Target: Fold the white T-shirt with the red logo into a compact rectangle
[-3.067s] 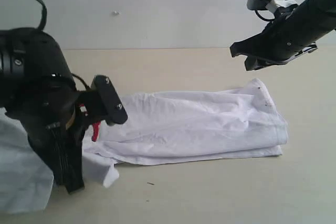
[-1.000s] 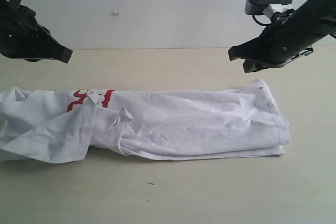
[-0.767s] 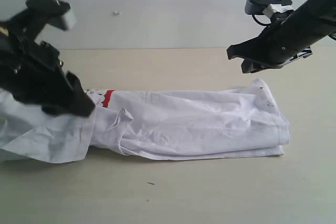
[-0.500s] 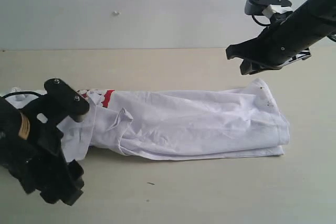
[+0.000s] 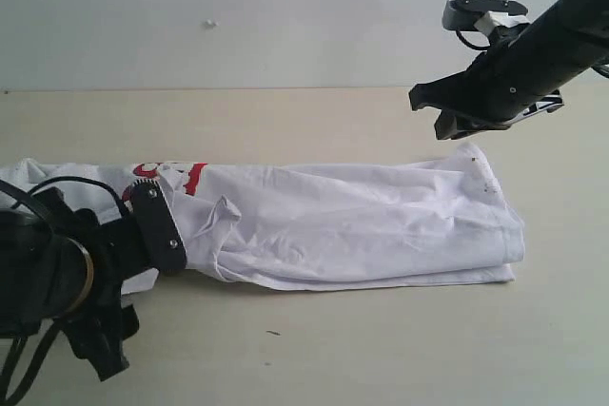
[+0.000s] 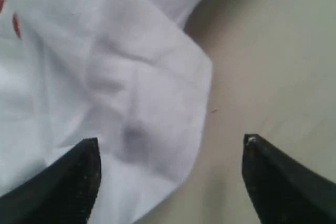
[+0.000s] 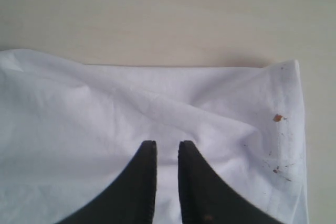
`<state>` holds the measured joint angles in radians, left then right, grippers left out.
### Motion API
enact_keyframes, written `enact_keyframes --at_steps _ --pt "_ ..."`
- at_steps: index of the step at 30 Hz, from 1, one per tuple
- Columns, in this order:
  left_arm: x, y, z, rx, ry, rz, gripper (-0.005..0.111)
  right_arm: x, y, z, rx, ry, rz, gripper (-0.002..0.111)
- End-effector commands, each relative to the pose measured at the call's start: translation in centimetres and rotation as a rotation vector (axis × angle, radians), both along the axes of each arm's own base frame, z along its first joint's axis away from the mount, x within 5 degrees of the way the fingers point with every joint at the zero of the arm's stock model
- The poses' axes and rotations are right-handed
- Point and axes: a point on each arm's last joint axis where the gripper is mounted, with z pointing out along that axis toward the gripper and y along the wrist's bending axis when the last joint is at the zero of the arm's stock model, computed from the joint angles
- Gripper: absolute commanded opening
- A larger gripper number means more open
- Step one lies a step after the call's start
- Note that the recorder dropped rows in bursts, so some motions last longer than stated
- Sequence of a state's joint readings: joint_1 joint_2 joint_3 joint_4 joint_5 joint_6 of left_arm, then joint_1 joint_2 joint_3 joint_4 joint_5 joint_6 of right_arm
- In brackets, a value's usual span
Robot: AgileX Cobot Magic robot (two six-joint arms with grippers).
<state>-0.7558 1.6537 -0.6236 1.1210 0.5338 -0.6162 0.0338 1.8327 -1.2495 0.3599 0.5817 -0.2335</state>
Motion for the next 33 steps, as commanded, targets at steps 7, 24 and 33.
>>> enact_keyframes --at_steps 7,24,33 --pt "1.7 1.5 0.2 0.195 -0.248 0.093 0.070 0.2 0.0 0.4 -0.002 -0.024 0.001 0.017" --pt "5.1 2.1 4.2 0.019 -0.474 0.291 0.034 0.2 0.0 0.4 -0.002 -0.024 0.001 0.017" --pt "9.1 4.6 4.0 -0.443 -0.244 0.436 0.034 0.2 0.0 0.4 -0.002 -0.028 0.000 0.017"
